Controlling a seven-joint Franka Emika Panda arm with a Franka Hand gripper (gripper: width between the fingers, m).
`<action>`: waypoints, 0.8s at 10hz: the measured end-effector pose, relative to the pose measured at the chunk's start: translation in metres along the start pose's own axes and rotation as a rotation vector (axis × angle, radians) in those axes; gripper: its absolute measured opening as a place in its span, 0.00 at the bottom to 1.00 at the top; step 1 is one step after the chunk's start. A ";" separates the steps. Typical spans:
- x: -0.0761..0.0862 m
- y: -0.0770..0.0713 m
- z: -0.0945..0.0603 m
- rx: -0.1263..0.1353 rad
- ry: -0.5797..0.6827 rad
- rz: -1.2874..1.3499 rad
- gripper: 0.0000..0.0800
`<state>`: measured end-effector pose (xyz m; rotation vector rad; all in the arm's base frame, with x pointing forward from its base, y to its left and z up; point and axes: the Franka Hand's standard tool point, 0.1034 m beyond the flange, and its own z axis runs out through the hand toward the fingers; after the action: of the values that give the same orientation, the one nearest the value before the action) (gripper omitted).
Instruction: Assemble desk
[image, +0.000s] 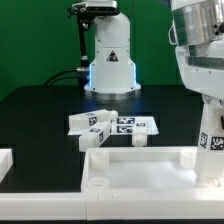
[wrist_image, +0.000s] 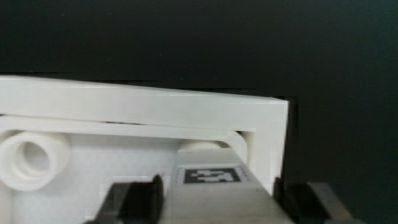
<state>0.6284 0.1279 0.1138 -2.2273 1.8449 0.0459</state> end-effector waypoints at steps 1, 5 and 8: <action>0.007 -0.001 -0.002 0.001 0.000 -0.178 0.48; 0.008 -0.005 -0.007 -0.028 -0.019 -0.624 0.81; 0.015 0.003 -0.003 -0.082 -0.024 -1.106 0.81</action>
Offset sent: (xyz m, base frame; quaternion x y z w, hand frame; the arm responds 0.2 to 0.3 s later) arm 0.0000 0.0000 0.0000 0.0000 0.0000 -0.1296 0.9916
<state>0.6282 0.1120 0.1132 -2.9307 0.4003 -0.0547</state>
